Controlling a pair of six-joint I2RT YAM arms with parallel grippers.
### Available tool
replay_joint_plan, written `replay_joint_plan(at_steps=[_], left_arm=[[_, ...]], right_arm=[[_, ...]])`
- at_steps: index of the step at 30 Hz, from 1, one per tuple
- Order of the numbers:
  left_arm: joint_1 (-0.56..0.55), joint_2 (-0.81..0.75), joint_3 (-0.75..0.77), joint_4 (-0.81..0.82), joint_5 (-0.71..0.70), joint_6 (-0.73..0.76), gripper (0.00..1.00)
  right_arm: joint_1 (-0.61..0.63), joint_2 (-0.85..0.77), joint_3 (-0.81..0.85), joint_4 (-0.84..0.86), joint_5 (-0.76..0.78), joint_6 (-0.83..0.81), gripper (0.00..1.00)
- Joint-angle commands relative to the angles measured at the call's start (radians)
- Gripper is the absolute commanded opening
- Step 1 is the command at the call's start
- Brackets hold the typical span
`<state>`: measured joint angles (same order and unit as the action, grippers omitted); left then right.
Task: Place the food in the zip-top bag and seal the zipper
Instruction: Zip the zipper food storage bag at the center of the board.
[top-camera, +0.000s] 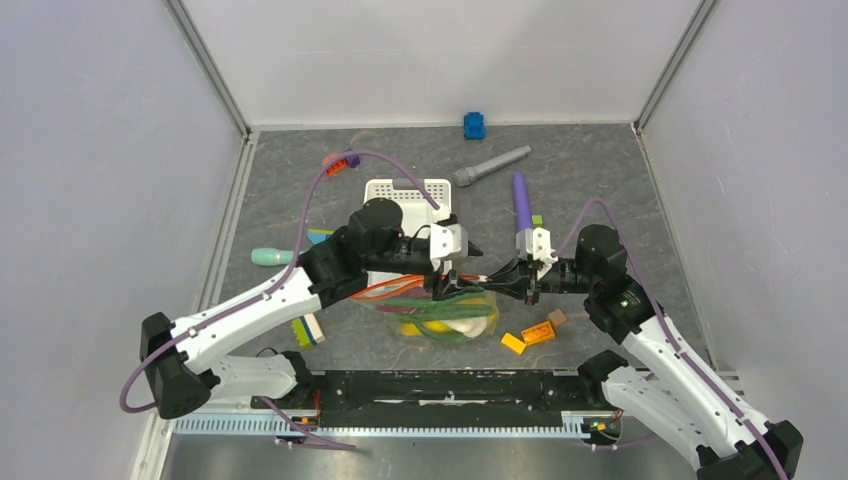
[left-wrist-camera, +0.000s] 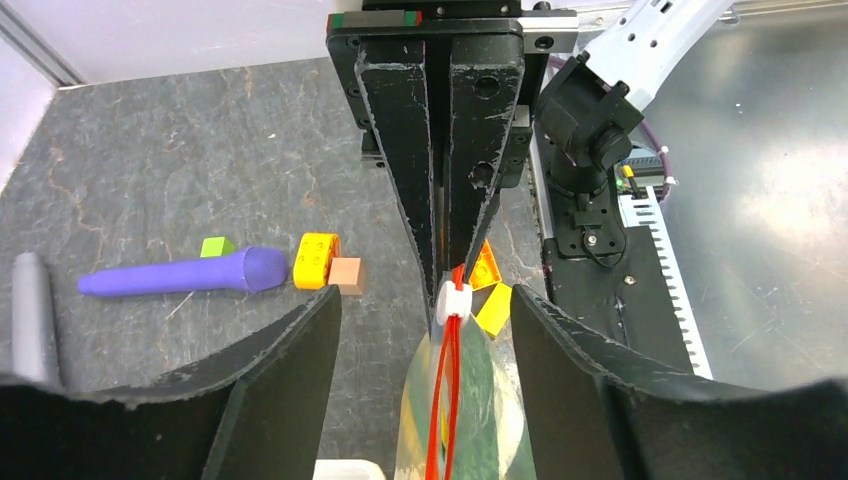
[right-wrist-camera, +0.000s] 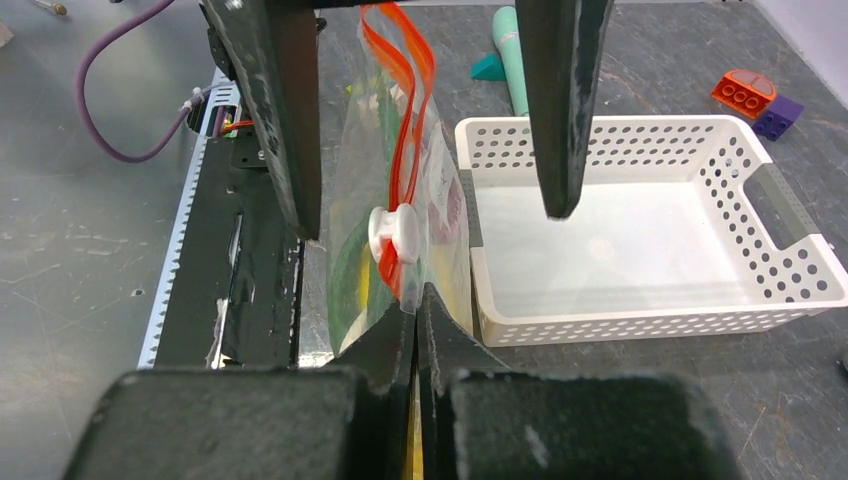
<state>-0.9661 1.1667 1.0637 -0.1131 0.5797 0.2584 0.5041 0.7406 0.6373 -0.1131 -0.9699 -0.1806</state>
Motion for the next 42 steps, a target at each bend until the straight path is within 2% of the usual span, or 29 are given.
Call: replay_joint_plan(at_steps=[1, 6, 23, 29, 32, 35, 42], left_arm=[[-0.001, 0.029, 0.053, 0.026, 0.067, -0.006, 0.67], [-0.001, 0.032, 0.053, 0.026, 0.094, 0.001, 0.53], [-0.002, 0.073, 0.069, 0.006, 0.071, 0.011, 0.50], [-0.001, 0.071, 0.072, 0.003, 0.086, 0.010, 0.29], [-0.002, 0.064, 0.065, -0.003, 0.088, 0.014, 0.14], [-0.001, 0.057, 0.058, -0.029, 0.063, 0.027, 0.10], [-0.001, 0.009, 0.003, -0.063, -0.059, 0.029, 0.09]], right_arm=[[0.001, -0.012, 0.036, 0.014, 0.009, 0.005, 0.00], [0.001, -0.013, 0.038, 0.004, 0.016, 0.003, 0.00], [0.001, -0.024, 0.039, 0.000, 0.013, 0.003, 0.00], [0.001, -0.022, 0.039, -0.006, 0.017, 0.000, 0.00], [0.001, -0.023, 0.039, -0.007, 0.032, 0.000, 0.00], [0.001, -0.028, 0.039, -0.007, 0.064, 0.001, 0.00], [0.001, -0.042, 0.036, -0.007, 0.094, 0.000, 0.00]])
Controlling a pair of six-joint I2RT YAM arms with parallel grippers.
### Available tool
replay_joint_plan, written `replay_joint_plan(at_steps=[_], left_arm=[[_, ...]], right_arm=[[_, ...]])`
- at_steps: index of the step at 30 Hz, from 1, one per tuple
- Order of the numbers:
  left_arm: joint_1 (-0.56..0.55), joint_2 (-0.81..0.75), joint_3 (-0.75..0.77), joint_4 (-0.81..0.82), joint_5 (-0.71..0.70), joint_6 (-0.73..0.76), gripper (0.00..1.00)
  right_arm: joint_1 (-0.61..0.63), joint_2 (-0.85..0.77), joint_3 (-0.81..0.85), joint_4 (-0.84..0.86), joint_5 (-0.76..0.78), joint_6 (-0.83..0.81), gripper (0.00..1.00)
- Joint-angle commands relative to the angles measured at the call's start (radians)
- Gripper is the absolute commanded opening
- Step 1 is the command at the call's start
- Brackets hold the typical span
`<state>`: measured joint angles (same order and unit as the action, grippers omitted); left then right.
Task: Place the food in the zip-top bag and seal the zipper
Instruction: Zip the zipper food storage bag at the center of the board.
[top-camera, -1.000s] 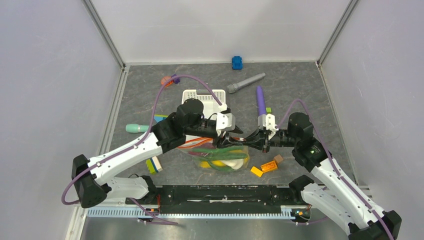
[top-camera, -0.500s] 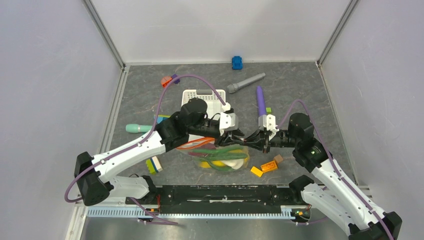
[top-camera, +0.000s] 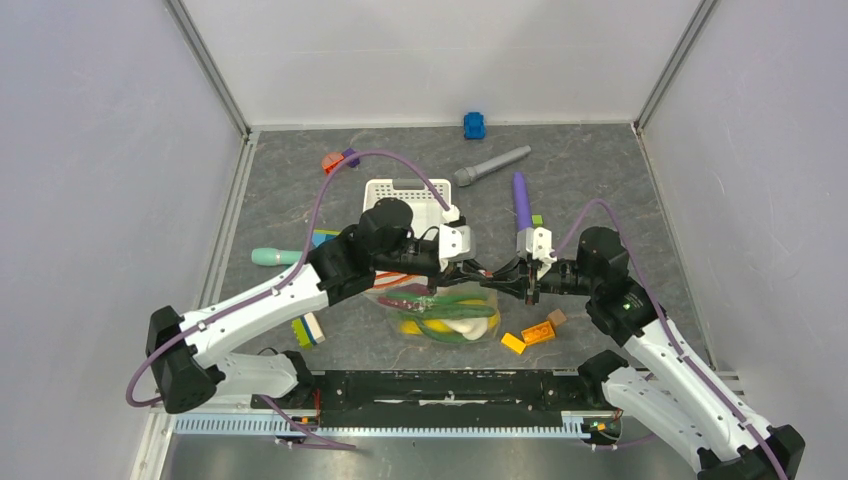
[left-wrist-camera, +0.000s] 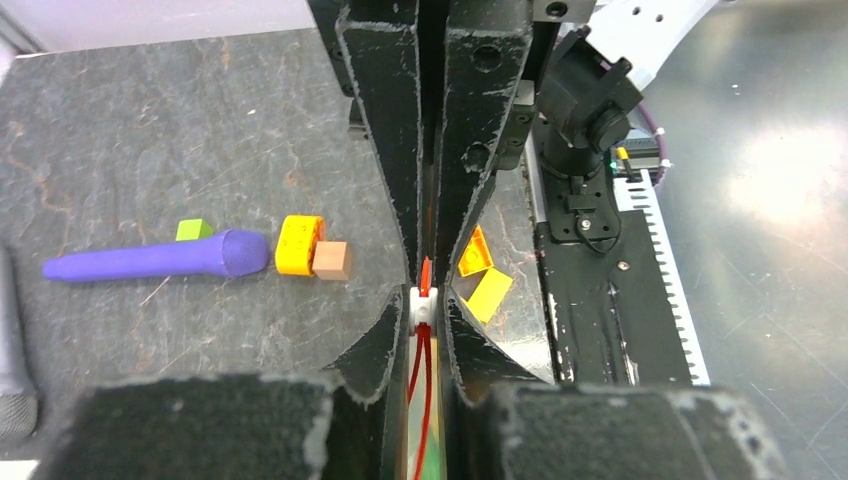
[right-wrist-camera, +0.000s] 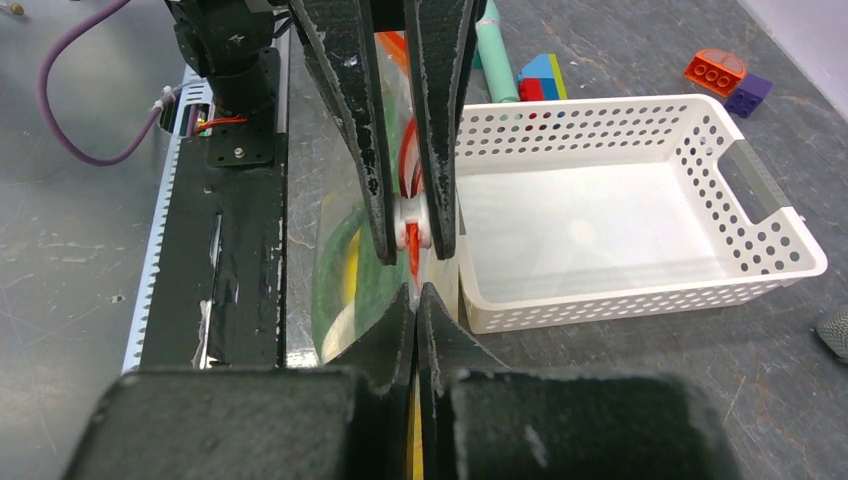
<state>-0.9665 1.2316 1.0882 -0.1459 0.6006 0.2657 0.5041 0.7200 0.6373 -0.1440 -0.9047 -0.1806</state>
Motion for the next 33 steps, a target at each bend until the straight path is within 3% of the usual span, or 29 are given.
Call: replay_joint_plan(at_steps=[1, 23, 28, 33], left_arm=[[-0.001, -0.067, -0.031, -0.032, -0.095, 0.020, 0.09], [-0.001, -0.187, -0.123, -0.103, -0.328, -0.003, 0.13], [-0.001, -0.218, -0.135, -0.140, -0.392, -0.029, 0.13], [-0.001, -0.239, -0.137, -0.184, -0.443, -0.072, 0.14]], right_arm=[[0.001, -0.023, 0.035, 0.024, 0.032, -0.002, 0.00], [0.001, -0.019, 0.025, 0.005, 0.136, -0.011, 0.00], [0.000, -0.024, 0.022, -0.004, 0.216, -0.007, 0.00], [0.000, -0.035, 0.012, 0.005, 0.402, 0.033, 0.00]])
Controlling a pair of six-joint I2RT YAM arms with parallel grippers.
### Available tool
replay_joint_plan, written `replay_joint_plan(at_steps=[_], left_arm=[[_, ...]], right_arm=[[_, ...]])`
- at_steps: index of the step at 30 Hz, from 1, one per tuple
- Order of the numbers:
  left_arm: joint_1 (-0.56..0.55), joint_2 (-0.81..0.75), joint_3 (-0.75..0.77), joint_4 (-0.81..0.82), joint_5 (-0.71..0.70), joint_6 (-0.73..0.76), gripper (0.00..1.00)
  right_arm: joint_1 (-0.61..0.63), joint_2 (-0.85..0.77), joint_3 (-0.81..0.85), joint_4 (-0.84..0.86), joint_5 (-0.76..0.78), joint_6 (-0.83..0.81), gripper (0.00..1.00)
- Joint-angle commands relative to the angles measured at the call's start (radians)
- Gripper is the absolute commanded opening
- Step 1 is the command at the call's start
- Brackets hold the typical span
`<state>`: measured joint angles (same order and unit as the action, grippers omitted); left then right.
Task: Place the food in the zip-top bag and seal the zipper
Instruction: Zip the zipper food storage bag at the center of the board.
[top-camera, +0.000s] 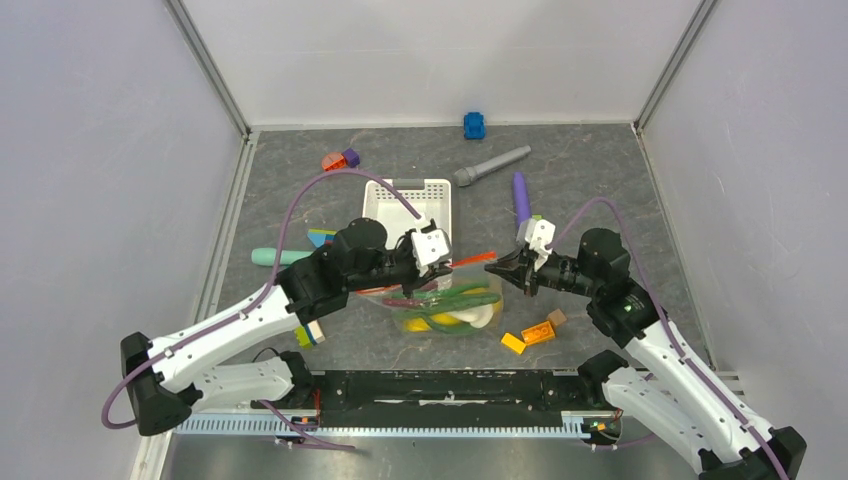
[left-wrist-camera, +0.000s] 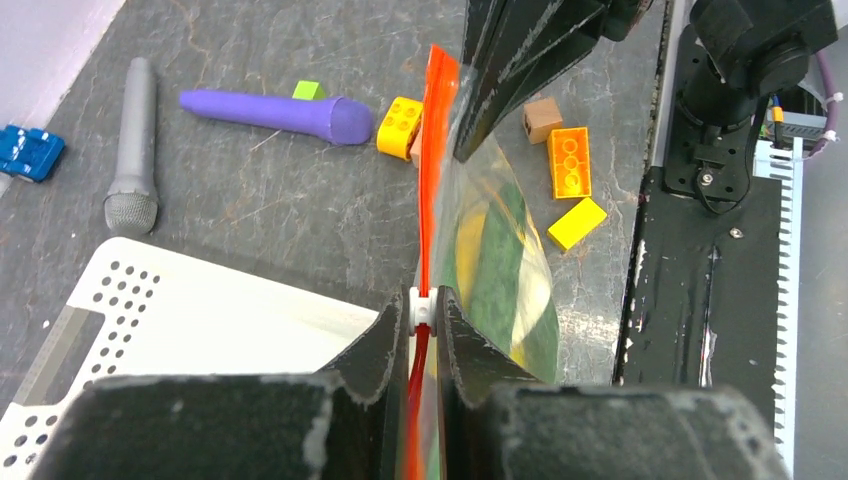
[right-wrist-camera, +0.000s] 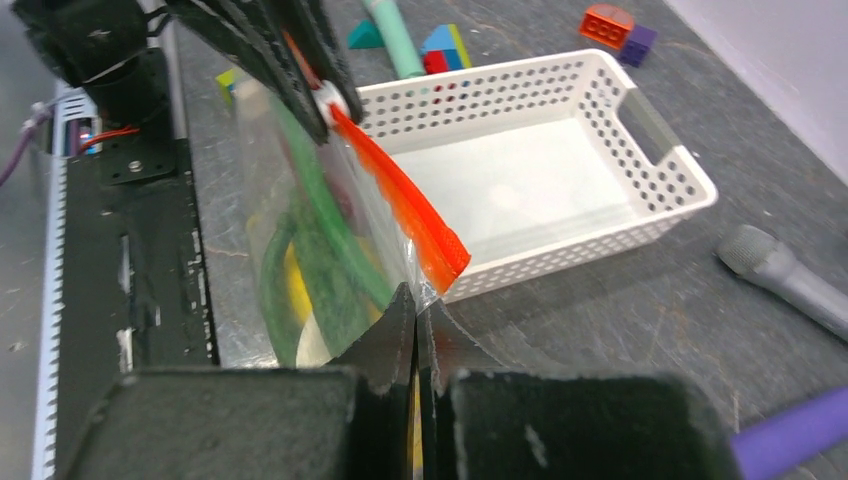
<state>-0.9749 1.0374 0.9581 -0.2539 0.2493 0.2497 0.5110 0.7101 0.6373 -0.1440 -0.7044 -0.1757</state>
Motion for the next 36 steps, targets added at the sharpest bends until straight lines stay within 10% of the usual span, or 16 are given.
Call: replay_joint_plan(at_steps=[1, 36], left_arm=[[0.007, -0.049, -0.009, -0.081, -0.094, -0.066, 0.14], [0.007, -0.112, -0.039, -0.204, -0.234, -0.231, 0.16]], right_arm=[[-0.006, -0.027, 0.009, 0.012, 0.255, 0.037, 0.00], [-0.006, -0.017, -0.039, 0.040, 1.020, 0.168, 0.00]])
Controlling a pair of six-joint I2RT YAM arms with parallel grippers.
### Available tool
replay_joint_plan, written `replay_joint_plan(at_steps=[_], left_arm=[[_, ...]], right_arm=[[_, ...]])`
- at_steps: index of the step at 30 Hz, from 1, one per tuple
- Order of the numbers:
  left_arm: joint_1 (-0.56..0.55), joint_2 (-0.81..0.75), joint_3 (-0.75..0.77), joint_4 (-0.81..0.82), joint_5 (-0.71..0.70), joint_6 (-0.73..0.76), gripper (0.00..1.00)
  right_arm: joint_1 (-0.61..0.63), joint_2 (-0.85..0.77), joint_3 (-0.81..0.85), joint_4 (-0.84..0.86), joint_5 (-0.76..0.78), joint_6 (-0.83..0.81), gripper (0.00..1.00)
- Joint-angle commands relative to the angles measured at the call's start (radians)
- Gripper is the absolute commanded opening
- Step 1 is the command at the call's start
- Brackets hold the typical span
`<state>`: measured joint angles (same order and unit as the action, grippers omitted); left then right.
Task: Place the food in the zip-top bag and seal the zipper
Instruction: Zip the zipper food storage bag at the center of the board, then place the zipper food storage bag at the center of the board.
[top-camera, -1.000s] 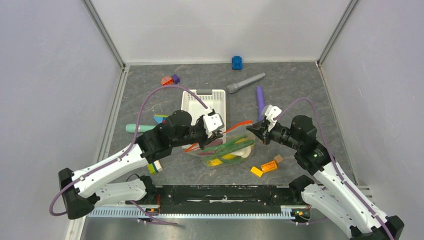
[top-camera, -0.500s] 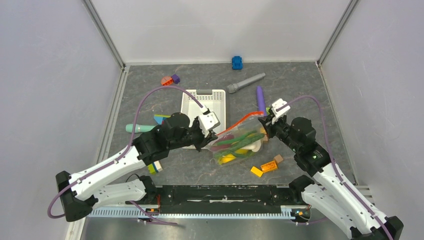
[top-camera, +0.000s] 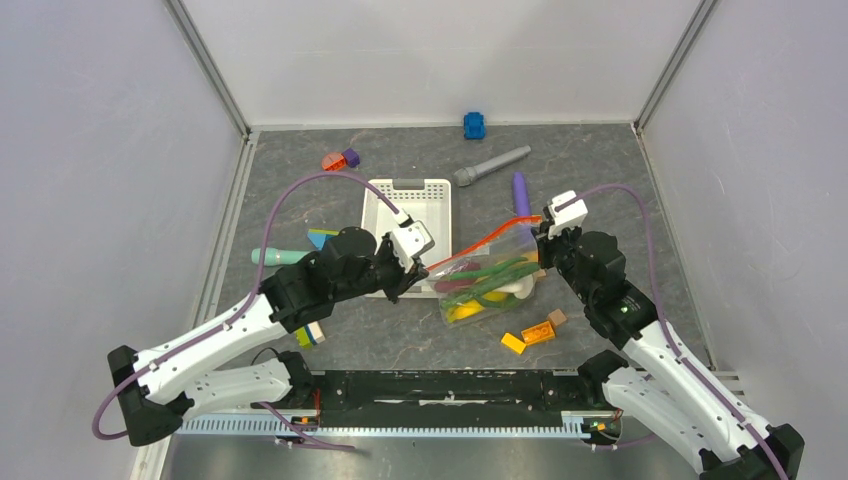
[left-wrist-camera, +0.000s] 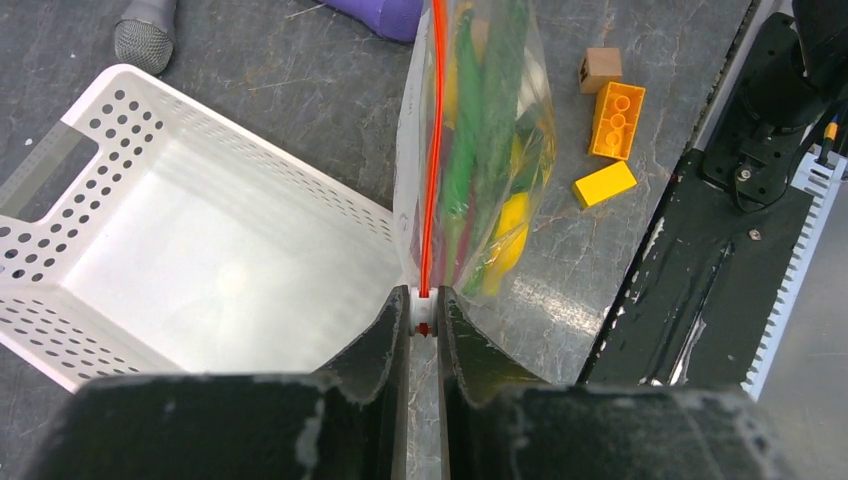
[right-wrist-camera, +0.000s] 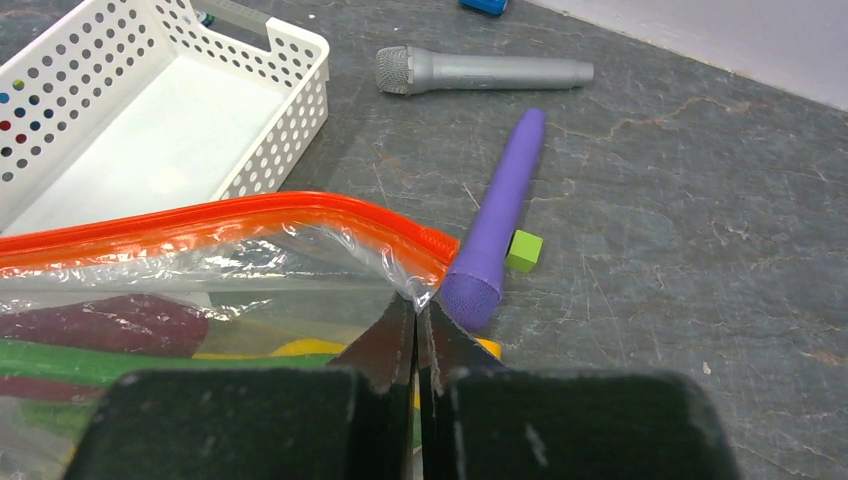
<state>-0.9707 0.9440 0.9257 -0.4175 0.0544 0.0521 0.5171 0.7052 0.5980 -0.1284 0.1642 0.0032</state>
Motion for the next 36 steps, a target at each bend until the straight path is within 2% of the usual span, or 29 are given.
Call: replay_joint_plan(at_steps=[1, 8, 11, 12, 15, 17, 24, 29, 30, 36], left_arm=[[0.003, -0.017, -0.007, -0.040, -0.043, -0.035, 0.16], [0.004, -0.012, -0.019, -0.002, -0.030, -0.026, 0.14], [0.003, -0.004, -0.021, 0.031, -0.013, -0.012, 0.14], [0.003, -0.001, -0.021, 0.038, -0.004, -0.007, 0.14], [0.003, 0.010, -0.009, 0.046, 0.013, 0.009, 0.13], [0.003, 0.014, -0.004, 0.046, 0.018, 0.021, 0.13], [0.004, -0.004, -0.011, 0.068, 0.064, 0.060, 0.13], [0.003, -0.026, -0.019, 0.079, 0.150, 0.087, 0.14], [0.003, -0.032, -0.022, 0.079, 0.172, 0.098, 0.14], [0.004, -0.072, -0.050, 0.095, 0.176, 0.140, 0.14]], right_arm=[[-0.012, -0.015, 0.000, 0.023, 0.155, -0.011, 0.00], [-0.012, -0.004, 0.004, 0.013, 0.098, -0.029, 0.00], [-0.013, 0.017, 0.008, -0.008, -0.061, -0.083, 0.01], [-0.013, 0.026, 0.010, -0.016, -0.137, -0.103, 0.04], [-0.013, 0.033, 0.019, -0.028, -0.262, -0.120, 0.64], [-0.012, 0.011, 0.025, -0.024, -0.288, -0.134, 0.97], [-0.013, -0.104, 0.055, 0.009, -0.342, -0.211, 0.98], [-0.013, -0.079, 0.153, -0.063, -0.342, -0.308, 0.98], [-0.012, -0.064, 0.184, -0.090, -0.379, -0.340, 0.98], [-0.013, 0.066, 0.342, -0.302, -0.836, -0.581, 0.98]])
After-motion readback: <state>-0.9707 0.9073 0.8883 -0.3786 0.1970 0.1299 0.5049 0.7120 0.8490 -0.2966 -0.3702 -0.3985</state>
